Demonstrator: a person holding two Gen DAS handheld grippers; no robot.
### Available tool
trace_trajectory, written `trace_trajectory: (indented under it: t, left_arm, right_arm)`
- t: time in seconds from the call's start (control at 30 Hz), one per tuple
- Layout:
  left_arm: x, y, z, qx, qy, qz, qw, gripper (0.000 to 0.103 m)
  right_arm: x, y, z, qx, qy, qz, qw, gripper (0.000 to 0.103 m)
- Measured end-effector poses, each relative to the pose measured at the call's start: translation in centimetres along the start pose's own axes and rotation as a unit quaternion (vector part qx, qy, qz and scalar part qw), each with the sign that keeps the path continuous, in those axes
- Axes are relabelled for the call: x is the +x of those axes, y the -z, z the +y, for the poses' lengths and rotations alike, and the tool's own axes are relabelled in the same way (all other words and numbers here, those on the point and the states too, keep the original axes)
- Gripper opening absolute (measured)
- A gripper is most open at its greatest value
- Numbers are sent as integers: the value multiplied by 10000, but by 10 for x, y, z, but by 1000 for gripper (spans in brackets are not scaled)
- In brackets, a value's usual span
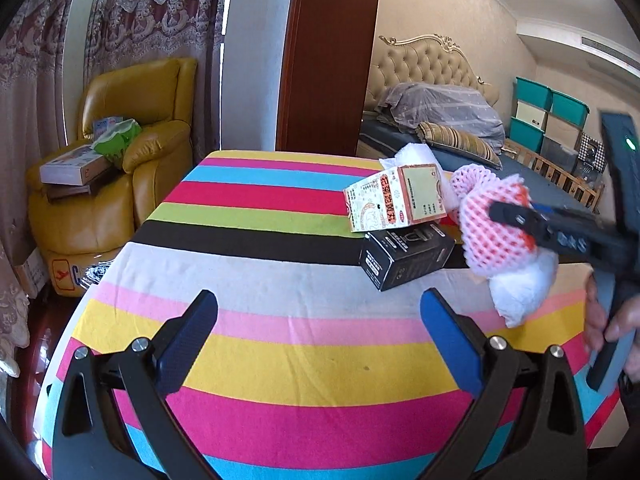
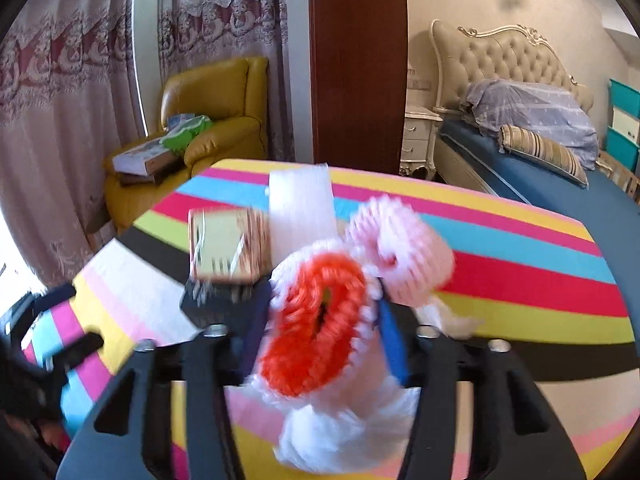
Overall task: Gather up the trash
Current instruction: 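Grasp the orange foam net with the right tool while the left tool grasps a white plastic bag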
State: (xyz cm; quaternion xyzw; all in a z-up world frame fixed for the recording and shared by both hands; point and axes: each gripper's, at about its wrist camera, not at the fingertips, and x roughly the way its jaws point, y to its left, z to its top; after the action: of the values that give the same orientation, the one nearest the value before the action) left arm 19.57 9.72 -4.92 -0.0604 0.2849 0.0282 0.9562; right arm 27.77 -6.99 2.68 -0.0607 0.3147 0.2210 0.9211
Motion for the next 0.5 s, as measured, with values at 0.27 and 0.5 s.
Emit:
trace_trajectory:
  t: [0.27,0.5]
  left_arm:
    - [8,12,-35,321,251,246,9989,98]
    - [11,13,-78,562,711,451,9949,98]
  right_arm:
    - [-50,23,-35,735,-543,-473,9947,37]
    - [-74,24,-53,1101,-797,-814,9874,37]
